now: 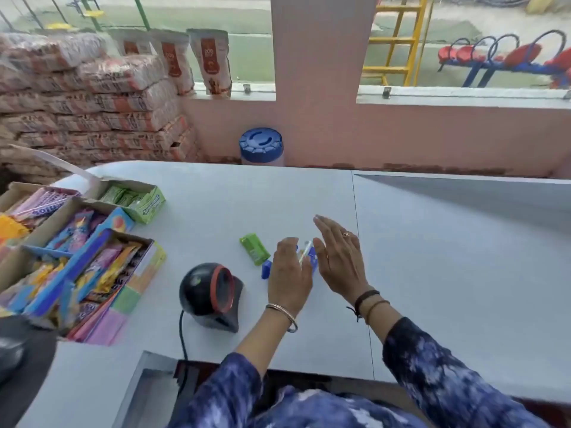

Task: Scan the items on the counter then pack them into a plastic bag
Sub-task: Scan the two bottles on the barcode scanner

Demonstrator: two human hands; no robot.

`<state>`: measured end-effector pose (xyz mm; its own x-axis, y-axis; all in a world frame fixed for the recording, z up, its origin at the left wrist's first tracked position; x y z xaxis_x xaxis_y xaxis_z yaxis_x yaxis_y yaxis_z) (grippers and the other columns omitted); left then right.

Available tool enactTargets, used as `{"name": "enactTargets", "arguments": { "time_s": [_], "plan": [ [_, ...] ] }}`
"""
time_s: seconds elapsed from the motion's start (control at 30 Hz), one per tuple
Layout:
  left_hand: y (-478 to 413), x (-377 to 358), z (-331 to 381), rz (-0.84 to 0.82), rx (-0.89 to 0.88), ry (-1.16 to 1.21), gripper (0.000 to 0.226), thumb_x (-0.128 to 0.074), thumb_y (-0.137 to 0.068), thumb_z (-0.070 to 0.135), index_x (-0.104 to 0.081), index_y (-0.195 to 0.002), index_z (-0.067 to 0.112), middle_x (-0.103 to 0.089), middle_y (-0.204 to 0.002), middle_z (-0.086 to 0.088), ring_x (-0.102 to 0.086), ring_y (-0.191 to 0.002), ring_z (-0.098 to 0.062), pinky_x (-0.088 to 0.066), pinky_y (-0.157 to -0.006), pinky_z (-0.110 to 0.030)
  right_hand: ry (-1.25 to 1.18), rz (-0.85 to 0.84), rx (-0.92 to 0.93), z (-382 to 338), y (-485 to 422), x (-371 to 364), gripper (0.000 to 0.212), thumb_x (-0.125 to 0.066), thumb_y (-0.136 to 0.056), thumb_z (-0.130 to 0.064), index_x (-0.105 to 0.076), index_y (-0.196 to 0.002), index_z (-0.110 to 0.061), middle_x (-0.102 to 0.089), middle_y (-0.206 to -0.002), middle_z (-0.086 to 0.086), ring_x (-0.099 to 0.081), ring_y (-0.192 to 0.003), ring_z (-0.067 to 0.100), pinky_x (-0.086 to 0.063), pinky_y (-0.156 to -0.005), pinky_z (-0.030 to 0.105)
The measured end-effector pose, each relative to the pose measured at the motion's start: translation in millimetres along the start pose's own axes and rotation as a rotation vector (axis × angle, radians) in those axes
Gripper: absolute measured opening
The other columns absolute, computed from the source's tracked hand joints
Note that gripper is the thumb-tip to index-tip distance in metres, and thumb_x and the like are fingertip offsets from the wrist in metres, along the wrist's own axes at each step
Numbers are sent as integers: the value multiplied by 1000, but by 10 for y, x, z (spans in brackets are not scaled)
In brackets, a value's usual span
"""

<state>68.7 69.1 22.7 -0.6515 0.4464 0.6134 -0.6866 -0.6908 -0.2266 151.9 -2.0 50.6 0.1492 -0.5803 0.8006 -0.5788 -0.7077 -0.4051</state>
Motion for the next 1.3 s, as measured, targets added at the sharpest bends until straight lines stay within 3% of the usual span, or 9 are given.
{"name": "enactTargets", "arguments": {
  "time_s": [0.2, 0.4, 0.47, 0.57, 0.67, 0.77, 0.83, 0.97, 1.3],
  "plan": [
    [150, -246, -261, -148, 122, -164, 39, -55, -89, 24, -48, -121, 3, -54, -122, -17, -54, -108, -33, -47, -90, -42, -114, -156, -142, 264, 450, -408, 24, -42, -95, -20, -54, -114, -12, -59, -112, 6, -60, -87, 27, -47, -71, 37],
    [351, -406, -520, -156, 554, 266, 38, -63, -84, 28, -52, -110, 2, -63, -108, -19, -62, -96, -30, -53, -83, -36, -718, -192, -647, 573, 812, -700, 34, -53, -90, -43, -54, -115, -20, -64, -102, -8, -61, -82, 4, -44, -63, 3],
    [471, -514, -551, -234, 665, 342, 23, -52, -92, 21, -55, -102, 2, -66, -102, -22, -66, -87, -32, -57, -80, -41, -817, -213, -673, 612, 806, -703, 37, -63, -82, -44, -55, -112, -24, -65, -98, -11, -62, -80, -1, -47, -62, 5],
    [624, -548, -505, -288, 716, 514, 12, -45, -95, 17, -53, -95, 8, -65, -93, -19, -67, -61, -23, -59, -55, -28, -907, -260, -689, 751, 798, -642, 44, -73, -73, -36, -52, -109, -23, -63, -102, -2, -64, -83, 5, -50, -66, 14],
    [622, -347, -562, -194, 653, 473, 48, -67, -83, 23, -41, -121, 11, -54, -108, -8, -65, -75, -15, -58, -65, -30, -1068, -349, -664, 838, 706, -506, 45, -76, -62, -33, -52, -98, -21, -62, -96, 2, -63, -74, 3, -48, -59, 13],
    [580, -346, -439, -270, 532, 628, 81, -74, -76, 18, -23, -140, 24, -43, -124, 3, -64, -98, -17, -54, -77, -24, -1248, -506, -596, 772, 548, -436, 36, -75, -64, -24, -60, -96, -19, -66, -90, -3, -63, -84, 13, -50, -67, 21],
    [555, -359, -304, -299, 456, 726, 68, -74, -76, 12, -34, -130, 27, -53, -118, 4, -66, -93, -14, -56, -77, -23, -1302, -551, -570, 716, 451, -430, 36, -73, -69, -16, -59, -103, -18, -67, -90, -5, -61, -89, 17, -52, -72, 25],
    [522, -245, -154, -91, 407, 740, 46, -77, -73, 13, -44, -97, 34, -64, -98, 10, -68, -83, -4, -56, -70, -21, -1412, -524, -546, 559, 255, -404, 43, -67, -74, -11, -51, -113, -9, -64, -103, 7, -57, -98, 26, -46, -87, 39],
    [478, -180, 96, -4, 328, 855, 48, -77, -72, 13, -42, -93, 38, -64, -97, 16, -69, -83, 0, -56, -68, -16, -1565, -544, -499, 278, 33, -256, 52, -79, -66, -29, -58, -111, -15, -70, -104, 2, -65, -94, 15, -57, -82, 29]
  ]
}}
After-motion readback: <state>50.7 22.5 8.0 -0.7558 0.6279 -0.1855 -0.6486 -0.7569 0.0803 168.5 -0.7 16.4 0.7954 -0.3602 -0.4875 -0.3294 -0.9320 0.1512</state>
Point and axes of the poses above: each hand's wrist, its own y-axis away from the middle knuckle, its own x-axis out of the back of the hand, z = x × y, the point moved 10 cm from there along -y, towards the middle knuckle
